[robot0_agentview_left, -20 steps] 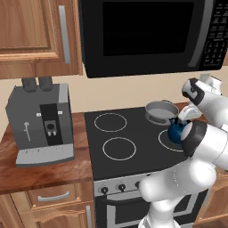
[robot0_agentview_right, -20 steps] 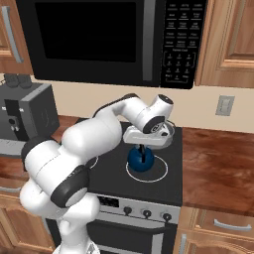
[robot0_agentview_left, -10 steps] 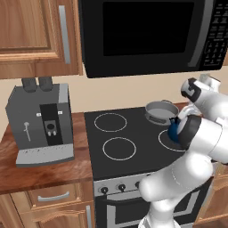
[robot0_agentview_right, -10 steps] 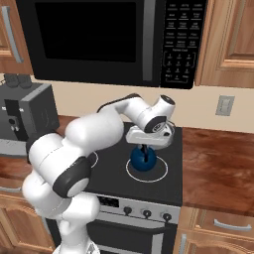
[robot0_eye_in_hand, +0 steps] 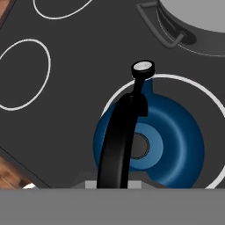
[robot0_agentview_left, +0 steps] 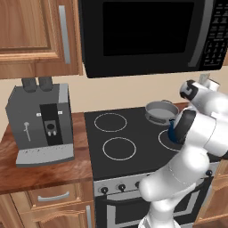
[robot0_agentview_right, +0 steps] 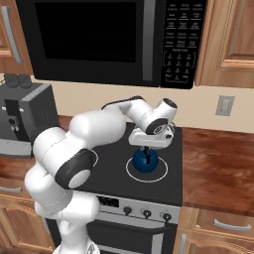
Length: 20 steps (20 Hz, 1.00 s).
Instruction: Pick the kettle from the counter and place it on a stove burner. Then turn the burner on.
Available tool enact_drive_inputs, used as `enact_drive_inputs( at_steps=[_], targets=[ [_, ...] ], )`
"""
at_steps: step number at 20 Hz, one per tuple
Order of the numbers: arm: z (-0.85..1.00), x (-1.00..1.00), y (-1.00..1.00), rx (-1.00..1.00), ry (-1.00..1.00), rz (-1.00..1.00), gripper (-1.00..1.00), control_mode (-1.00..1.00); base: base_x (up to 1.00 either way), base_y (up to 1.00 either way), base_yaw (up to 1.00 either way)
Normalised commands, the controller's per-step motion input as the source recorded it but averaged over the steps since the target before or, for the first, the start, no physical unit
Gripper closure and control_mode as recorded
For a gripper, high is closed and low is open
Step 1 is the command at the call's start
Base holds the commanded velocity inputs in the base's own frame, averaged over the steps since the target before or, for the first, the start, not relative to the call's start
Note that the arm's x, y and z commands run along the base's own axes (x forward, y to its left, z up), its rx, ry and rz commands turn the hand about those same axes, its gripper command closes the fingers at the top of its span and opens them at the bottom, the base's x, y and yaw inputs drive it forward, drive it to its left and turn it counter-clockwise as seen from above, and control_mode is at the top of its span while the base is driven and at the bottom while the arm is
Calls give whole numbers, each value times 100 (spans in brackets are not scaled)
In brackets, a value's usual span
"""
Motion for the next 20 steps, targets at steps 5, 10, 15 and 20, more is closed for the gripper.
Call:
enact_drive_inputs(
  at_steps=[5, 10, 15, 20],
  targets=[
    [-8, 15, 0, 0, 0, 0, 100, -100, 0, 0, 0],
    [-7, 12, -2, 0, 0, 0, 100, -100, 0, 0, 0],
    [-2, 0, -2, 0, 0, 0, 100, -100, 0, 0, 0],
    [-7, 0, -1, 0, 0, 0, -100, -100, 0, 0, 0]
  ],
)
